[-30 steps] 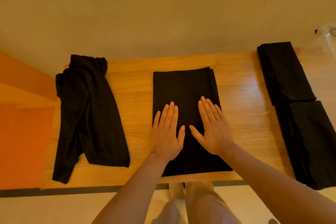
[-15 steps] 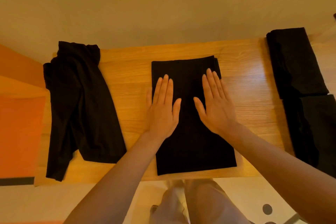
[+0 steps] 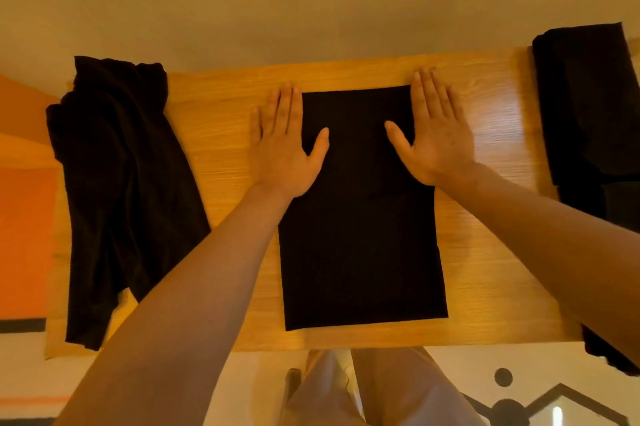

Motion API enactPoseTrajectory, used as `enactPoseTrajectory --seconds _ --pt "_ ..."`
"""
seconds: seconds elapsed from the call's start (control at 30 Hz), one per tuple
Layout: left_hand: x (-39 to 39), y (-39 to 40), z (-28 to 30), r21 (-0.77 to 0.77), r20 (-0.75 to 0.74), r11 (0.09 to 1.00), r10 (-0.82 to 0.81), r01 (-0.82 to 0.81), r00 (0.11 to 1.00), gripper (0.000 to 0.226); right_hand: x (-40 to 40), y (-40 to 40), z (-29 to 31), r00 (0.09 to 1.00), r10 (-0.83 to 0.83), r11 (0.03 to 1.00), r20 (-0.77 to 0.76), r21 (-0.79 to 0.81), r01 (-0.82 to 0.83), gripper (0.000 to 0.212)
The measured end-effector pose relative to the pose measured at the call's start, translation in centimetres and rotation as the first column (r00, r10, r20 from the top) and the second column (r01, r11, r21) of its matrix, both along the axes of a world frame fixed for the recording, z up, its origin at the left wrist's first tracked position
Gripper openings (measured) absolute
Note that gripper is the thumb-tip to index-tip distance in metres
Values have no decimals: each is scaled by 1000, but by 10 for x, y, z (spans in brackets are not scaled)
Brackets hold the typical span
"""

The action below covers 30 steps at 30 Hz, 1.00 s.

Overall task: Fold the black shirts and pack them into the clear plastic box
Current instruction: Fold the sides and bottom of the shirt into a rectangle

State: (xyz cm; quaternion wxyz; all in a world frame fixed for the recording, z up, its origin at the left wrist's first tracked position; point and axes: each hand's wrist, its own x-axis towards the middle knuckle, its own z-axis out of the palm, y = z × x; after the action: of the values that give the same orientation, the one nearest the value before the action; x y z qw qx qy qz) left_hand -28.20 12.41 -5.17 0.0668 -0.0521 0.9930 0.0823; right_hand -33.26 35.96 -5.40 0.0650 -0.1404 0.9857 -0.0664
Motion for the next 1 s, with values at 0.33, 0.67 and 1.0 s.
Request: enactPoseTrajectory --seconds 0.33,0.67,1.0 --pt "-3 -3 1 1 -26 999 51 -51 998 70 -18 -11 2 1000 10 999 -1 31 -10 85" --pt "60 -2 26 62 -179 986 -144 157 973 54 36 -10 24 975 206 962 -87 -167 -218 61" --pt "209 11 14 147 -89 885 -434 442 897 58 184 21 14 915 403 904 11 -164 -396 55"
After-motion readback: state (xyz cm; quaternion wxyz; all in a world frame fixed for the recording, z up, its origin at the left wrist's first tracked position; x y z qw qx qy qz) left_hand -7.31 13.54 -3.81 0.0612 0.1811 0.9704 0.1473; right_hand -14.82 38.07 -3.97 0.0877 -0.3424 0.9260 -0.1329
